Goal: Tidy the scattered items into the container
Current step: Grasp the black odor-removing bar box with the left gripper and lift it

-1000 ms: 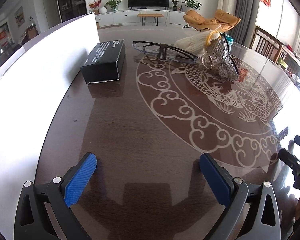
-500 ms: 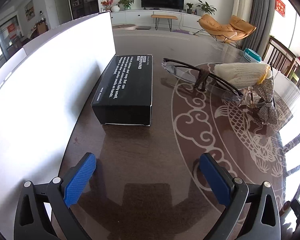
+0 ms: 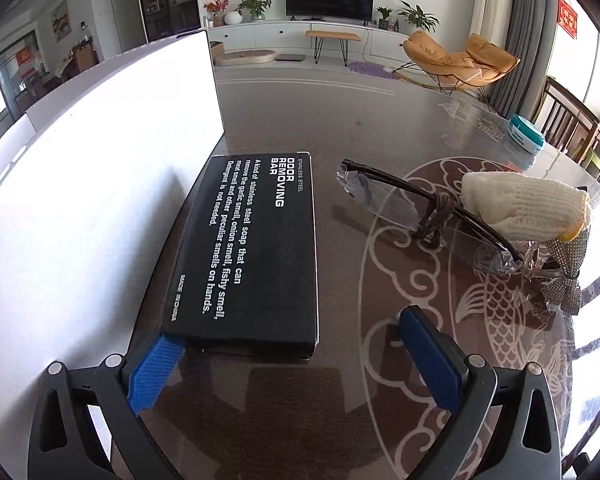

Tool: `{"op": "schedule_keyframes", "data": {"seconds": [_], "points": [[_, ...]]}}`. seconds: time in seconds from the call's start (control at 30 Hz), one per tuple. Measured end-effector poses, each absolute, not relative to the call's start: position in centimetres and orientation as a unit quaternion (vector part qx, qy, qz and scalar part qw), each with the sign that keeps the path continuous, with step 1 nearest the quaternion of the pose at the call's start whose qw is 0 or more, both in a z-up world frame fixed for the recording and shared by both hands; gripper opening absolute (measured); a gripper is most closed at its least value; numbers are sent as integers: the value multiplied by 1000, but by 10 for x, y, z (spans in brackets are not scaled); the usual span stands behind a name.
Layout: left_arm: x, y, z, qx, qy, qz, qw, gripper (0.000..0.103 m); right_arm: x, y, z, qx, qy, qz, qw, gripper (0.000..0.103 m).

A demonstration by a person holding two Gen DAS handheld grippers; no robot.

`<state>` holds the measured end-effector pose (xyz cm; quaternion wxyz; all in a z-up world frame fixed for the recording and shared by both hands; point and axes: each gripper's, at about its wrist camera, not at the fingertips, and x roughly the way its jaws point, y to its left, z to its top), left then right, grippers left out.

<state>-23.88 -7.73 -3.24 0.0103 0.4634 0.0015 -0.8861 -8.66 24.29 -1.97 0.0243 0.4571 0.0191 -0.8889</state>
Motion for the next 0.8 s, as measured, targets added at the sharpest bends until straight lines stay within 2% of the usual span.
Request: {"op": "schedule_keyframes", "data": {"seconds": [0.37, 0.4, 0.43, 0.47, 0.5, 0.8], "points": [[-271, -63, -33, 463, -5, -886, 3, 103, -87, 243, -20, 457, 19, -889, 24, 103], [-270, -61, -32, 459, -8, -888, -3, 96, -87, 243, -20, 457, 19, -889, 24, 103], [-267, -59, -30, 452, -12, -892, -10, 82, -87, 243, -20, 457, 19, -889, 24, 103], [-264, -57, -29, 445, -16, -895, -17, 74, -87, 243, -20, 457, 19, -889, 24, 103], [-262, -53, -27, 438, -20, -898, -24, 59, -87, 243, -20, 457, 19, -889, 24, 103], [-209, -14, -25, 433, -56, -895, -87, 58, -87, 243, -20, 457, 19, -889, 24, 103]]}}
